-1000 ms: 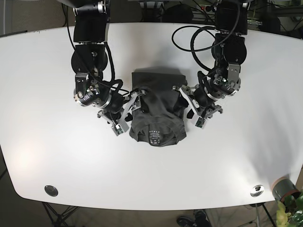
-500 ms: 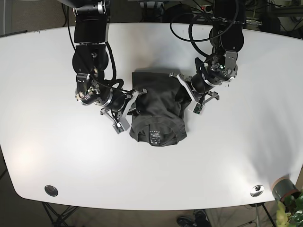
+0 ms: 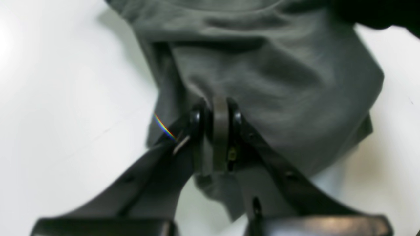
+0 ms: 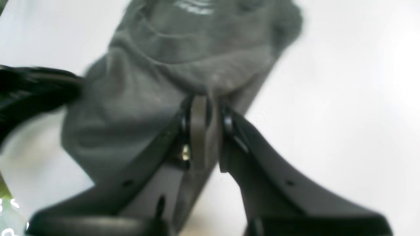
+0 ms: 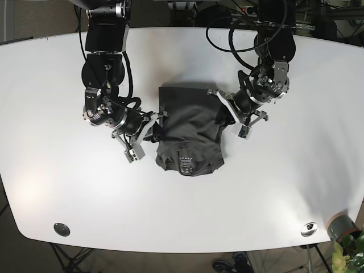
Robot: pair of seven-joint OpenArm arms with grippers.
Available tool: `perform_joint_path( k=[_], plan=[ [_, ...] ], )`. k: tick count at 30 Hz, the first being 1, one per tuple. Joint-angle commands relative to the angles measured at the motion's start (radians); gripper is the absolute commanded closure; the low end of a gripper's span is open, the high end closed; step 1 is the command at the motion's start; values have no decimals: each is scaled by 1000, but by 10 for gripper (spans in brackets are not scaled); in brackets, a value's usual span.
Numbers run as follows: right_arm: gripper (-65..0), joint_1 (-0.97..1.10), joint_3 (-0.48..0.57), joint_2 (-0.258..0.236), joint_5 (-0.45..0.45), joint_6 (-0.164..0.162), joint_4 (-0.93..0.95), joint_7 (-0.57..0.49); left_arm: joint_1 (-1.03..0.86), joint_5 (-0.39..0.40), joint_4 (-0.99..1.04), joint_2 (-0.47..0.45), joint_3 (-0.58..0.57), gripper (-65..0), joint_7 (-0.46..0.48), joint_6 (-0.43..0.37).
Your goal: Fold the T-shirt properly
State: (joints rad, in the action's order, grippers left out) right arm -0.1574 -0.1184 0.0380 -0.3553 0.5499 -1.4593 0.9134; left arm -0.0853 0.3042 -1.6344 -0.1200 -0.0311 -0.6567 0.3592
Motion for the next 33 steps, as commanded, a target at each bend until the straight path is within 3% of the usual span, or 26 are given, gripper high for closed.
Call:
perform_joint_path(
  k=[1,14,16,18,20,21,24,28,33],
  plan=[
    [-51,-21,-5,-14,-15,5,-24,-24,-3,11,-53,-2,38,-24,25,4],
    [-60,-15,-5,-28,-21,5,-25,-24,-35,11,-63,-16,56,-24,25,4],
    [-106,-18,-4,-25,-21,5,-25,-24,-41,11,-69,-14,73,-28,24,4],
    [-200,-21,-2,-23,-21,5,-25,-24,-40,11,-71,1,84,-29,21,4],
    [-349,-23,-5,-23,-21,5,-25,-24,-34,11,-71,3,86,-35,21,4],
    [-417,-23,-5,-23,-21,5,-25,-24,-32,11,-71,4,84,-54,21,4],
    [-499,-31,-5,-23,-21,5,-25,-24,-8,11,-68,6,79,-149,21,1],
    [-495,-43,1,-13,-21,5,-21,-24,25,10,-62,29,84,-297,21,-1],
    [-482,-47,0,10,-21,5,-17,-24,48,5,-59,47,81,-318,21,-1]
  ],
)
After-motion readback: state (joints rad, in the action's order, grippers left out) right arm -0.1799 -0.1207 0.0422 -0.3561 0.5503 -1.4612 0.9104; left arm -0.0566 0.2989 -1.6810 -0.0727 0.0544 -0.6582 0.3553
